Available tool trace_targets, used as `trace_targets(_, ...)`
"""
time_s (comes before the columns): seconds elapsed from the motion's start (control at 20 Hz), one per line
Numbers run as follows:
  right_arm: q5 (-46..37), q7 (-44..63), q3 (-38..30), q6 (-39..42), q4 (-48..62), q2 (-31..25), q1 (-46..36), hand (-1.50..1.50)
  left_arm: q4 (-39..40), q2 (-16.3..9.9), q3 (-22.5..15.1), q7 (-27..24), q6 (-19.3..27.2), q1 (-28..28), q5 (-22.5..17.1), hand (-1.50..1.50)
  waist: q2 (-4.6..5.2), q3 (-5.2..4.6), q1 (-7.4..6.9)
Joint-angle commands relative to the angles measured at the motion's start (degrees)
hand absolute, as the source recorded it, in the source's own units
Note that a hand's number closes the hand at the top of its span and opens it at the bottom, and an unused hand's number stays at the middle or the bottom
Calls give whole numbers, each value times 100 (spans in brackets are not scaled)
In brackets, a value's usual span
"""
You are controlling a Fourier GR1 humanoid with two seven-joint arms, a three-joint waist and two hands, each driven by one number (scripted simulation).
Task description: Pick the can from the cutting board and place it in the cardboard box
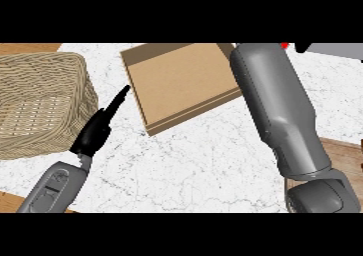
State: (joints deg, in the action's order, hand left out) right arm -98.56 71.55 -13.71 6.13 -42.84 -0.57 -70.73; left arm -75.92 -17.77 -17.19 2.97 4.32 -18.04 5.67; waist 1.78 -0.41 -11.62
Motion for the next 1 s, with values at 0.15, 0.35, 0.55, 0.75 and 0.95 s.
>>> trace_targets(0.15,1111,1368,-905,-545,336,54,38,-150,140,64,34,-236,71,22,33,0,29,27,26)
trace_targets(0.35,1308,1233,-426,-1459,625,54,11,-150,184,132,32,-151,74,-85,41,0,9,29,-33)
trace_targets(0.55,930,868,-63,-2335,144,54,-124,-150,237,27,79,-312,-82,33,-49,0,-19,25,5)
trace_targets(0.75,861,706,50,-3124,-281,54,-25,-150,326,128,109,-292,73,57,-9,0,-27,32,165)
trace_targets(0.95,922,672,-40,-3957,-613,54,341,-150,355,64,224,-330,69,25,-54,0,-6,43,238)
